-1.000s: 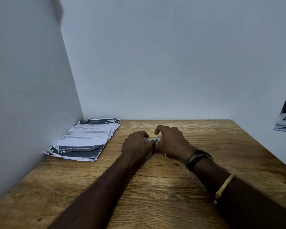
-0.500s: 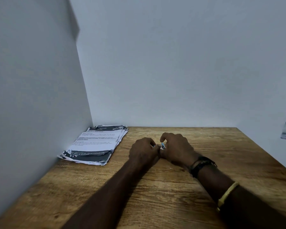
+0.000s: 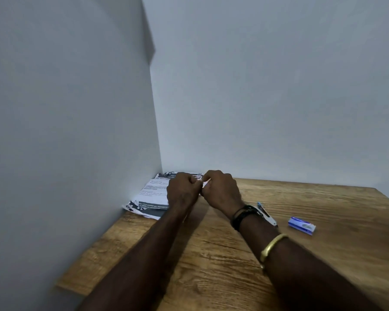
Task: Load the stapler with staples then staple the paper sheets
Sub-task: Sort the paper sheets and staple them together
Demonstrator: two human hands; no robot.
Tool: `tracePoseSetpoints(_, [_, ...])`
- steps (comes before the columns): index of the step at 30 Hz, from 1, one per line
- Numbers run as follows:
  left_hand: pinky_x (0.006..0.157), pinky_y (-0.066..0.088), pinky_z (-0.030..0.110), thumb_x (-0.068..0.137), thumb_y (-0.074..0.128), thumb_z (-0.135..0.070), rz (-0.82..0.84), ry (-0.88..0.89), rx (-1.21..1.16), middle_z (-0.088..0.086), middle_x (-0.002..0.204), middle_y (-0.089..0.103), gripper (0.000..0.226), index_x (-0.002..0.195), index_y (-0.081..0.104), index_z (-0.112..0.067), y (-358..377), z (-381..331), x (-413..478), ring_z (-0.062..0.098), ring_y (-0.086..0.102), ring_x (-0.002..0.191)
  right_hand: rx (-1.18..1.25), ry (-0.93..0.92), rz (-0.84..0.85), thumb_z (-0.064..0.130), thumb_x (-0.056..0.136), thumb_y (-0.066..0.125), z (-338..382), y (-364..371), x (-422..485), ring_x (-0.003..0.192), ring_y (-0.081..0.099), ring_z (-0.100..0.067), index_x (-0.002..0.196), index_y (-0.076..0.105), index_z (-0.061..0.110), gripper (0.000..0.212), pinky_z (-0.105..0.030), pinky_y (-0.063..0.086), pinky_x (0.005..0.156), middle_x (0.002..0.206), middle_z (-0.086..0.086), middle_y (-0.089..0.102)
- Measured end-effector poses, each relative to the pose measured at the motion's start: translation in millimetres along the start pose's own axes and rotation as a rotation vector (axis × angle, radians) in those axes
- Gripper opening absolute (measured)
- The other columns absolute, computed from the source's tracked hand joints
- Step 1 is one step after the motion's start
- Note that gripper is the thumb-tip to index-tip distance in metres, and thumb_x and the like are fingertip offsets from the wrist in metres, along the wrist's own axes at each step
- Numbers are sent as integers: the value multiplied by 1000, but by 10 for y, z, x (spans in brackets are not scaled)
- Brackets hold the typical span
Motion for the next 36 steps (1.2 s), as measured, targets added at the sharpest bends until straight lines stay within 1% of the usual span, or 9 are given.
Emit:
tracePoseSetpoints(7, [75, 51, 33, 79, 71, -30, -51, -103, -44, 0, 77, 74, 21, 75, 73, -10, -166, 396, 321, 24, 70, 84, 58, 65, 59, 20, 86, 68, 215, 490, 265, 111, 67, -29, 107, 74, 23, 22, -32, 55, 85, 117, -5, 73])
tracePoseSetpoints(11, [94, 48, 35, 86, 65, -22, -19, -144, -66, 2, 106, 74, 13, 95, 72, -17, -79, 508, 435, 26, 66, 108, -11, 115, 104, 14, 87, 66, 149, 695, 379, 121, 63, -35, 116, 67, 12, 29, -34, 53, 92, 127, -13, 67])
tracePoseSetpoints(17, [101, 42, 31, 82, 57, -12, 42, -242, -76, 3, 120, 69, 29, 107, 68, -22, 59, 664, 481, 27, 59, 120, -141, 216, 119, 28, 86, 69, 47, 844, 460, 124, 64, -34, 125, 64, 15, 41, -37, 55, 94, 134, -11, 64])
tracePoseSetpoints(20, [101, 42, 30, 82, 56, -12, 30, -256, -82, 4, 121, 70, 30, 107, 68, -22, 71, 711, 489, 28, 59, 121, -111, 261, 99, 28, 86, 70, 13, 873, 517, 124, 64, -33, 126, 63, 15, 42, -37, 54, 95, 135, -11, 64])
tracePoseSetpoints(25, [99, 42, 30, 81, 56, -11, 12, -248, -95, 3, 119, 71, 30, 106, 68, -23, 69, 738, 498, 27, 60, 119, 97, 403, 71, 23, 81, 74, -115, 903, 553, 122, 64, -36, 125, 63, 15, 45, -39, 56, 98, 132, -13, 67])
tracePoseSetpoints(29, [98, 42, 32, 83, 54, -10, -49, -224, -111, 4, 118, 71, 29, 105, 67, -24, 42, 724, 504, 29, 61, 117, 207, 434, 41, 23, 80, 71, -116, 939, 567, 114, 68, -35, 110, 72, 17, 31, -35, 55, 89, 124, -11, 72])
tracePoseSetpoints(32, [91, 42, 32, 85, 54, -11, -118, -182, -140, 4, 114, 72, 25, 103, 66, -24, -14, 689, 490, 30, 62, 112, 289, 396, -36, 23, 81, 68, -70, 952, 577, 103, 69, -34, 94, 74, 17, 16, -29, 48, 77, 112, -8, 75])
tracePoseSetpoints(34, [86, 40, 30, 87, 55, -14, -157, -156, -156, 3, 112, 73, 22, 103, 66, -23, -47, 663, 476, 29, 64, 110, 350, 364, -80, 21, 87, 67, -33, 967, 592, 105, 66, -34, 94, 69, 15, 9, -31, 48, 81, 112, -8, 73])
tracePoseSetpoints(36, [82, 38, 28, 89, 56, -16, -190, -133, -179, 2, 111, 74, 20, 105, 66, -23, -81, 624, 464, 28, 65, 107, 433, 377, -111, 19, 92, 66, -19, 983, 604, 107, 64, -34, 97, 65, 13, 7, -40, 53, 91, 114, -10, 71])
Point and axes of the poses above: each hand's wrist, its own x-axis towards the middle knuckle, its own y-axis out of the palm, z = x × y, the point moved 6 cm from there along x, towards the middle knuckle
